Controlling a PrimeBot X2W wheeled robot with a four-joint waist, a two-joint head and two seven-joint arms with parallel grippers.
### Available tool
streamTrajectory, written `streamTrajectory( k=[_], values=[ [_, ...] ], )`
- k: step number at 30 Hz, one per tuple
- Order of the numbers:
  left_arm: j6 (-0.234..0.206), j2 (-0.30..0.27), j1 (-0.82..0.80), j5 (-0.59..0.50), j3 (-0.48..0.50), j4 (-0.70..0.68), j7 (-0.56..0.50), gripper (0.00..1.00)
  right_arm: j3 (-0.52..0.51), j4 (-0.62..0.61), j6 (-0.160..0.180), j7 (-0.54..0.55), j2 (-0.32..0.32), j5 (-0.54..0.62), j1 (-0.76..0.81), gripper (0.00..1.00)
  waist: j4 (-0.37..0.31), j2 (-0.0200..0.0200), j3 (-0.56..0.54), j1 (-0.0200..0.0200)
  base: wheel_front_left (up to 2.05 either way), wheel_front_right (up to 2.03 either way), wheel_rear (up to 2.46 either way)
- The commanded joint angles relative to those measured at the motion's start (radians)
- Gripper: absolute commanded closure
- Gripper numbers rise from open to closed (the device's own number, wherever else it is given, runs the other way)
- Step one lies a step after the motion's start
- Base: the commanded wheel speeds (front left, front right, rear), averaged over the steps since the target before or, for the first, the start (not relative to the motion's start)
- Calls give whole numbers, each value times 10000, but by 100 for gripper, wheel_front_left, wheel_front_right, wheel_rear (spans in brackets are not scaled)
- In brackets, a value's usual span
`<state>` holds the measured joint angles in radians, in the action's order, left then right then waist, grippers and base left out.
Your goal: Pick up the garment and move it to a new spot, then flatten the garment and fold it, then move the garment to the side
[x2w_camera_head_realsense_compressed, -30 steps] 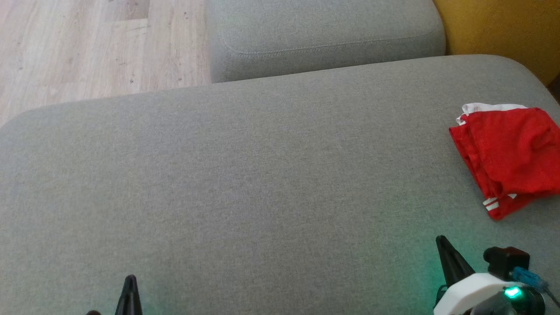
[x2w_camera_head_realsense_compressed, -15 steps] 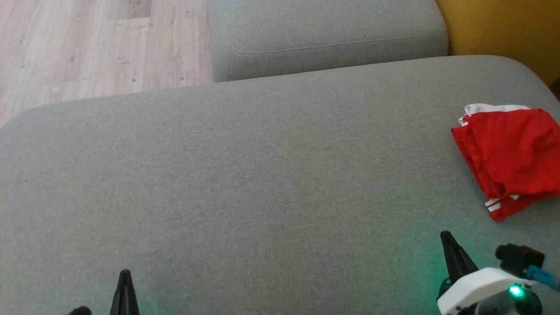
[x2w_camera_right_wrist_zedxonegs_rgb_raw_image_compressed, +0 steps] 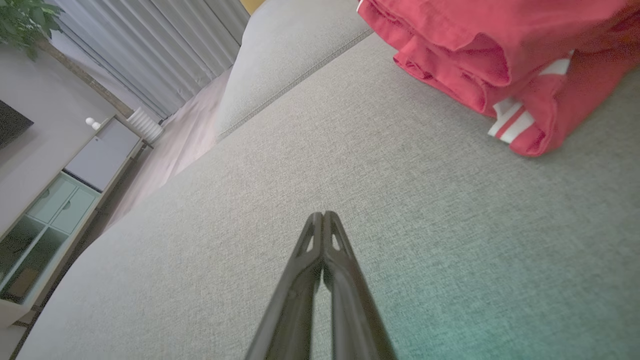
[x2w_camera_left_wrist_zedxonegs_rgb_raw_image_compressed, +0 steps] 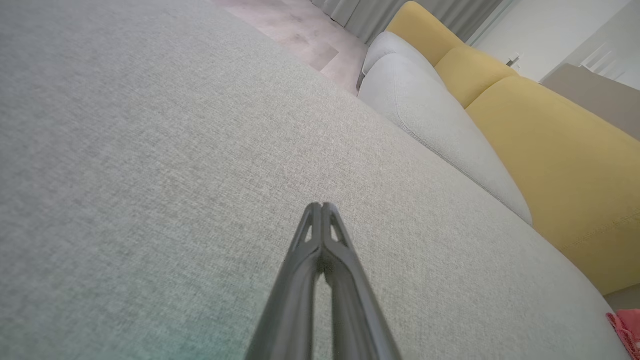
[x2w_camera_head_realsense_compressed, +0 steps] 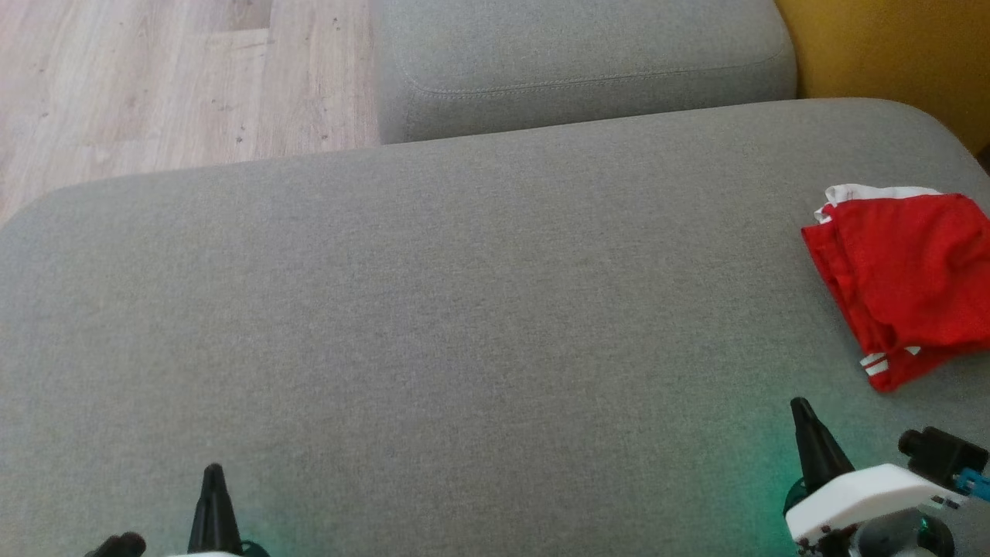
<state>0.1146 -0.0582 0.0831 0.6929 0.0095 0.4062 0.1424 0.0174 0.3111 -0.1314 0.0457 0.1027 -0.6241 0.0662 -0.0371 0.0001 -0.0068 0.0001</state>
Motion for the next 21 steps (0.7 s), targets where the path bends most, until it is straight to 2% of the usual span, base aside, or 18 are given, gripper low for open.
streamTrajectory(
  k=[1, 21],
  values=[
    [46, -57, -458, 271, 252, -352, -54, 100, -66, -381, 2, 17, 8, -312, -594, 100, 6, -1, 1, -1, 0, 0, 0],
    [71, -27, -776, 2210, 427, -626, -603, 100, -340, -442, 3, 163, -109, -2393, -845, 100, 86, -1, 23, -1, 0, 0, 0]
  ],
)
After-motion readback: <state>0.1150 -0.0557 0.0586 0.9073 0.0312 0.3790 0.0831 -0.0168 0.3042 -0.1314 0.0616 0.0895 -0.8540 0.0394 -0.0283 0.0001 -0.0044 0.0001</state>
